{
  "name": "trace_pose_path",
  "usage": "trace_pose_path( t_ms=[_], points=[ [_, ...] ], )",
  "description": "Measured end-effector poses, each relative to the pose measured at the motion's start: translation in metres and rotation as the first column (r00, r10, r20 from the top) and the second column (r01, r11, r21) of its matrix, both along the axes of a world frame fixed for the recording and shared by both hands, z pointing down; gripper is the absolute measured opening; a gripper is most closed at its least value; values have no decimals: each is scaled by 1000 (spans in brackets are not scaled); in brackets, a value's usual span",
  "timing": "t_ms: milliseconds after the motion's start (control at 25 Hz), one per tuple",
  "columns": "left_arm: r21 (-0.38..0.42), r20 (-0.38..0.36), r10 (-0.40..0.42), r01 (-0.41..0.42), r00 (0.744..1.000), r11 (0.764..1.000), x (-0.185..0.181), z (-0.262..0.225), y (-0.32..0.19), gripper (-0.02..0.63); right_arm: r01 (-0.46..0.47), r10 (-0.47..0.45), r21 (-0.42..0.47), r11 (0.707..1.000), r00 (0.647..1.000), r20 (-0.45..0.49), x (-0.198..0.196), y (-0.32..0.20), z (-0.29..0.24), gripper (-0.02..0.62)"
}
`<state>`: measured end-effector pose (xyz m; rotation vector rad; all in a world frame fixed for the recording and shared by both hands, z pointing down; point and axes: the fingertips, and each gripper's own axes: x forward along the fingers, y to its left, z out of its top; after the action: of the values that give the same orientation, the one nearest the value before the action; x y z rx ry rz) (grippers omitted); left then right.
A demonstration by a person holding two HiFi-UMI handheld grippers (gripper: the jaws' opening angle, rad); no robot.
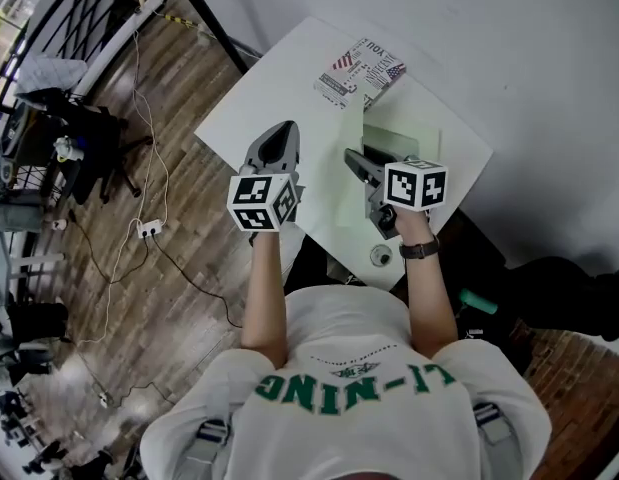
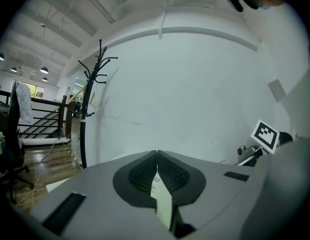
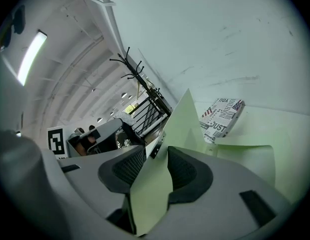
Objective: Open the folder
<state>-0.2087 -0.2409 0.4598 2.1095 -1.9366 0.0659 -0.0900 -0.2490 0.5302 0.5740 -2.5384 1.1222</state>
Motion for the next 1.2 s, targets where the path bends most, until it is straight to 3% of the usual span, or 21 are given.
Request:
trace_pose_path(
  t_ms=[200,400,640,920,1200],
  points=[
    [-8,-9,-56,56,998,998,-32,6,7,17,43,-43,-3,999,999,16,-42,3,1,184],
    [-20,-19,-115,115,993,993,-66,12,17,15,96,-93,-65,993,995,45,-87,9,13,186],
    [-30,-31,-192,192,981,981,-112,23,30,16,97,-95,-135,986,995,20,-146,10,36,186],
    [-41,-61,-249,246,967,968,-158,45,41,17,125,-146,-177,976,983,-112,-210,21,91,186],
    [-105,49,-303,307,952,946,-198,75,57,15,87,-137,-190,978,954,-266,-252,27,157,193]
  ],
)
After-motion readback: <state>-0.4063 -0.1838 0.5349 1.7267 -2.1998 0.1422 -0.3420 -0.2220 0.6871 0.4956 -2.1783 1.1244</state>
